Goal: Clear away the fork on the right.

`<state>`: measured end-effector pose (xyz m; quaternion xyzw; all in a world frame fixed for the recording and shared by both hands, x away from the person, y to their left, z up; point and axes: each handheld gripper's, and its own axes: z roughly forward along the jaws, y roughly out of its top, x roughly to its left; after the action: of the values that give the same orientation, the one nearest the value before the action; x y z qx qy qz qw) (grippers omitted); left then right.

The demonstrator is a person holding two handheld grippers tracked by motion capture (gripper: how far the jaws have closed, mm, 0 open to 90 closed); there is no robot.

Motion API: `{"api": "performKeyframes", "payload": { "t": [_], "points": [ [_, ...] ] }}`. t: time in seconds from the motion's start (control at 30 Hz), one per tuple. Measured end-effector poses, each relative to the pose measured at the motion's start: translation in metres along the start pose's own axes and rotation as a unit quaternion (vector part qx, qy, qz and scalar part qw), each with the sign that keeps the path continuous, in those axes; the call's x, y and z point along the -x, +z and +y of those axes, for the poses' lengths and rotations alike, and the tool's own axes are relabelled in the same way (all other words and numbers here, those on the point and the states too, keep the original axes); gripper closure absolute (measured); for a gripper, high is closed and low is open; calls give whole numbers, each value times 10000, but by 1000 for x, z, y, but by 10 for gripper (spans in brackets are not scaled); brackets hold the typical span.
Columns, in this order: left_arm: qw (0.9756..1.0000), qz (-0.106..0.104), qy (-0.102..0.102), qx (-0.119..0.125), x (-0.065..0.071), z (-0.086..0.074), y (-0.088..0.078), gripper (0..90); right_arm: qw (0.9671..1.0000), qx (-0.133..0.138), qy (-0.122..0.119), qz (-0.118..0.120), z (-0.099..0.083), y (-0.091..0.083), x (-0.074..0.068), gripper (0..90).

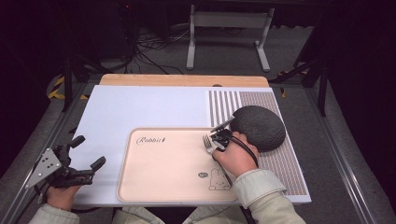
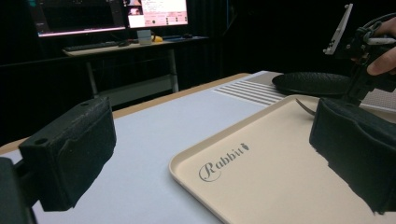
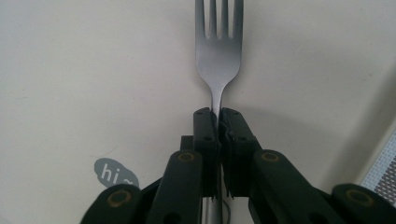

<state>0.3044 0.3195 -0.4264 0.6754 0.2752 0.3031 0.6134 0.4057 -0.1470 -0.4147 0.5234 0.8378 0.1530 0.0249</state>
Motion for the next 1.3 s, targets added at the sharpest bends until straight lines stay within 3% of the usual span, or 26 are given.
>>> {"api": "performKeyframes", "payload": {
  "t": [0.27, 0.33, 0.67, 0.73, 0.83, 0.97, 1.1, 1.13, 1.17, 1.3],
  "points": [
    [10000, -2, 3, -4, 0, 0, 0, 13, 10000, -46, -28, -54, 0, 2, 1, 848],
    [10000, 0, 1, -5, 0, 0, 0, 13, 10000, -6, -13, -39, 0, 1, 0, 799],
    [10000, 1, 3, -8, 0, 0, 0, 13, 9992, 235, -285, -146, 1, -3, -1, 718],
    [10000, 0, -5, -8, 0, 0, 0, 13, 9984, 351, -409, -150, 2, -5, -2, 748],
    [10000, 2, 1, -13, 0, 0, 0, 13, 9967, 472, -654, -113, 2, -9, -4, 881],
    [10000, 4, -3, -12, 0, 0, 0, 13, 9901, 585, -1275, -44, 4, -15, -8, 900],
    [10000, 5, -9, -14, 0, 0, 0, 13, 9792, 777, -1874, 102, 6, -15, -14, 900],
    [10000, 5, -9, -14, 0, 0, 0, 13, 9792, 777, -1874, 102, 6, -15, -14, 900],
    [10000, 7, -12, -14, 0, 0, 0, 13, 9733, 869, -2121, 156, 6, -14, -15, 900],
    [10000, 21, -17, -14, 0, 0, 0, 13, 9690, 907, -2290, 199, 7, -12, -16, 900]
  ]
}}
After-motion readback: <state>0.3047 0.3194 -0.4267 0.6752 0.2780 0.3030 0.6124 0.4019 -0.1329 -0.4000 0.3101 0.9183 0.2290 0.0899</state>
